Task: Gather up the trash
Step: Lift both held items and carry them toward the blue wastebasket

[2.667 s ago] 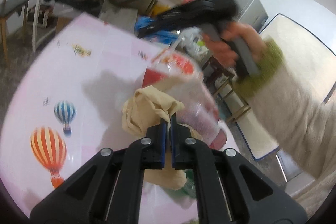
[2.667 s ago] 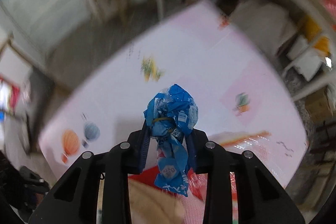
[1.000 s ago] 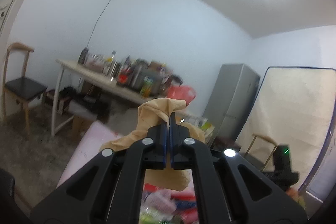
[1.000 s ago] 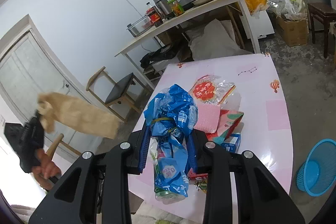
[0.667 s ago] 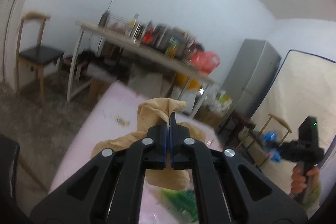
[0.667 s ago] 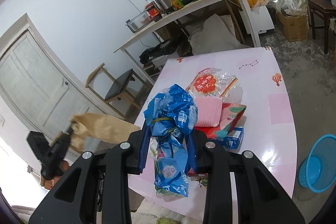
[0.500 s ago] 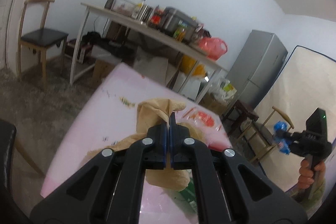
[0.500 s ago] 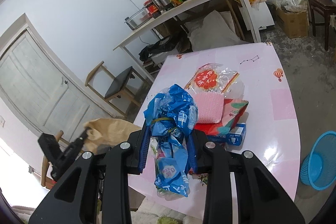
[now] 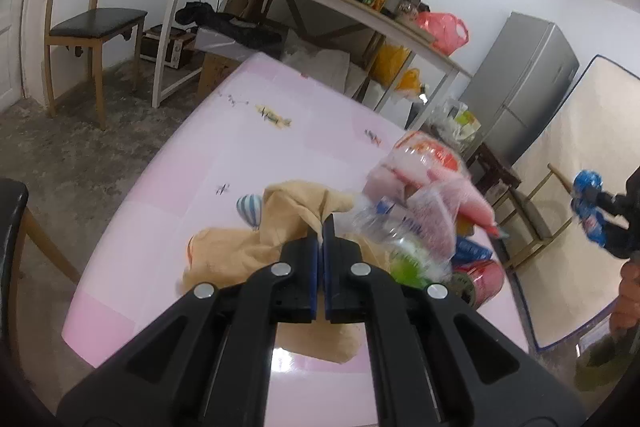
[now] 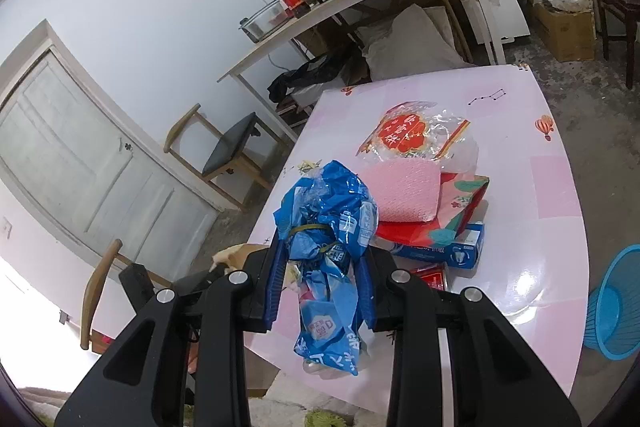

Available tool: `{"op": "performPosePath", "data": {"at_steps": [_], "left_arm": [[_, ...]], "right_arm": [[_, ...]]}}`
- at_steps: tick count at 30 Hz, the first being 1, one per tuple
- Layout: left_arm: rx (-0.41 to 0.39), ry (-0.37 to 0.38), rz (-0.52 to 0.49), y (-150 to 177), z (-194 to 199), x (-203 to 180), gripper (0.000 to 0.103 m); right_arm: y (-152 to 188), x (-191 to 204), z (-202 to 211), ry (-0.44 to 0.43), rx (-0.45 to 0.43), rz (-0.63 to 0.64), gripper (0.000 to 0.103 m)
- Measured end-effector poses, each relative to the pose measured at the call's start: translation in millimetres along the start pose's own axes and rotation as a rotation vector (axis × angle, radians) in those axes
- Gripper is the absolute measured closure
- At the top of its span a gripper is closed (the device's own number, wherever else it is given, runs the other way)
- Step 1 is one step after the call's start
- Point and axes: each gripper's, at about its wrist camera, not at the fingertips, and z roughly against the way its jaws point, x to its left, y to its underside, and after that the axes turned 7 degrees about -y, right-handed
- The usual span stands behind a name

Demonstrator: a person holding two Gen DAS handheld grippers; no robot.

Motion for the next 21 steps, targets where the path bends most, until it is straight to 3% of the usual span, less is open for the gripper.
{"op": "performPosePath", "data": {"at_steps": [11,15,17,19,21], "left_arm": [[0.082,-0.035,0.003,19,-16,18,0.102],[0.119,-0.037,0.016,19,-33,20,0.097],[0.124,-0.045,0.006,15,-41,17,0.090],[0.131,-0.050,-0.020,10,-52,13,0.070],[0.155,-0.057,-0.044,7,-63,9,0.062]], "right_arm": [[8,-5,-5,-0.006,0.011,-0.019,0.072],[7,-9,-10,-0.006,0.017,-0.034,0.072],[7,-11,-12,-0.007,0.018,-0.041,0.072],[8,-14,-14,-0.008,0.018,-0.049,0.072],[9,-17,-14,-0.007,0.017,-0.061,0.072]]}}
